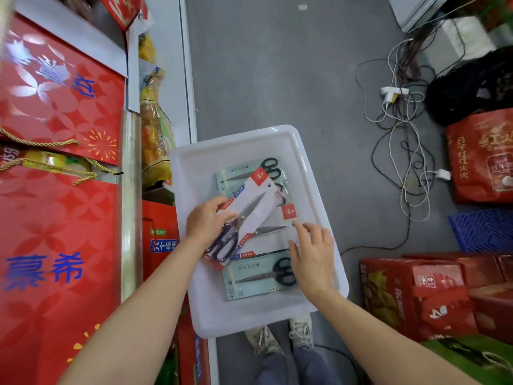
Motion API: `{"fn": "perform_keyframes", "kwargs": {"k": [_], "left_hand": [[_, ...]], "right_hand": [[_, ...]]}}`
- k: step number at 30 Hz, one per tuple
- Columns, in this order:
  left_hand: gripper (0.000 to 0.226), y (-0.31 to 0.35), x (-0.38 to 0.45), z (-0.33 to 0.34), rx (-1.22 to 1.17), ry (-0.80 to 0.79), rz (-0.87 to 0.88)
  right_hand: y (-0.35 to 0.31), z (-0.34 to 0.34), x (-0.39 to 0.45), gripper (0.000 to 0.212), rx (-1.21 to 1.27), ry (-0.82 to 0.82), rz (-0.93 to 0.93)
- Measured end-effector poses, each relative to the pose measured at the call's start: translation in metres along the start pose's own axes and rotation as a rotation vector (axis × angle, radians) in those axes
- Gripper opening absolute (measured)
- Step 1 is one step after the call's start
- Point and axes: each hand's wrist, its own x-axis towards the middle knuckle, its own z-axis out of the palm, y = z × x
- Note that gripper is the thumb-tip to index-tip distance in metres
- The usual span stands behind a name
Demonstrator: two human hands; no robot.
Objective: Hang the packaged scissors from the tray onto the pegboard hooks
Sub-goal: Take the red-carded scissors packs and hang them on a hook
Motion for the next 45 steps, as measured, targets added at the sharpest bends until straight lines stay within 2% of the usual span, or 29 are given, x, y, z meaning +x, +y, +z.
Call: {"fn": "perform_keyframes", "kwargs": {"k": [1, 3, 5, 9, 13, 18, 20, 22, 26, 30, 33, 36, 41, 45], "left_hand": [[0.019, -0.002, -0.002, -0.008, -0.064, 0.040, -0.022], [0.015, -0.004, -0.004, -0.020, -0.184, 0.074, -0.058], [0.009, -0.005, -0.008, -0.028, -0.300, 0.102, -0.081], [0.011, -0.010, -0.018, -0.033, -0.358, 0.169, -0.088], [0.020, -0.027, -0.023, -0.029, -0.505, 0.160, -0.122], [0.010, -0.026, -0.034, -0.027, -0.603, 0.196, -0.121], [0.007, -0.019, -0.039, -0.028, -0.703, 0.233, -0.156], [0.005, -0.011, -0.046, -0.030, -0.856, 0.277, -0.213], [0.007, 0.003, -0.064, -0.039, -1.107, 0.281, -0.307], [0.008, 0.006, -0.075, -0.057, -1.169, 0.313, -0.341], [0.011, 0.013, -0.084, -0.075, -1.248, 0.360, -0.320], [0.016, 0.020, -0.095, -0.088, -1.292, 0.421, -0.307], [0.025, 0.043, -0.120, -0.118, -1.275, 0.593, -0.276], [0.026, 0.069, -0.138, -0.146, -1.242, 0.793, -0.226]], "right_hand": [[-0.009, 0.004, -0.004, 0.045, 0.074, -0.076, 0.106], [-0.023, 0.016, -0.007, 0.045, 0.231, -0.263, 0.498], [-0.031, 0.026, 0.001, 0.046, 0.261, -0.368, 0.848], [-0.034, 0.042, 0.021, 0.064, 0.139, -0.454, 1.112], [-0.036, 0.057, 0.031, 0.068, 0.271, -0.390, 1.343], [-0.036, 0.064, 0.042, 0.044, 0.482, -0.139, 1.534], [-0.039, 0.058, 0.045, 0.022, 0.534, 0.011, 1.479], [-0.050, 0.046, 0.047, 0.013, 0.635, 0.095, 1.315], [-0.080, 0.019, 0.055, 0.016, 0.675, 0.140, 1.077], [-0.098, -0.010, 0.075, 0.016, 0.786, 0.166, 0.883], [-0.106, -0.036, 0.091, 0.010, 0.903, 0.158, 0.807], [-0.121, -0.058, 0.103, 0.024, 1.011, 0.087, 0.782], [-0.153, -0.100, 0.112, 0.027, 1.194, 0.054, 0.620], [-0.177, -0.140, 0.126, 0.053, 1.226, 0.042, 0.405]]}}
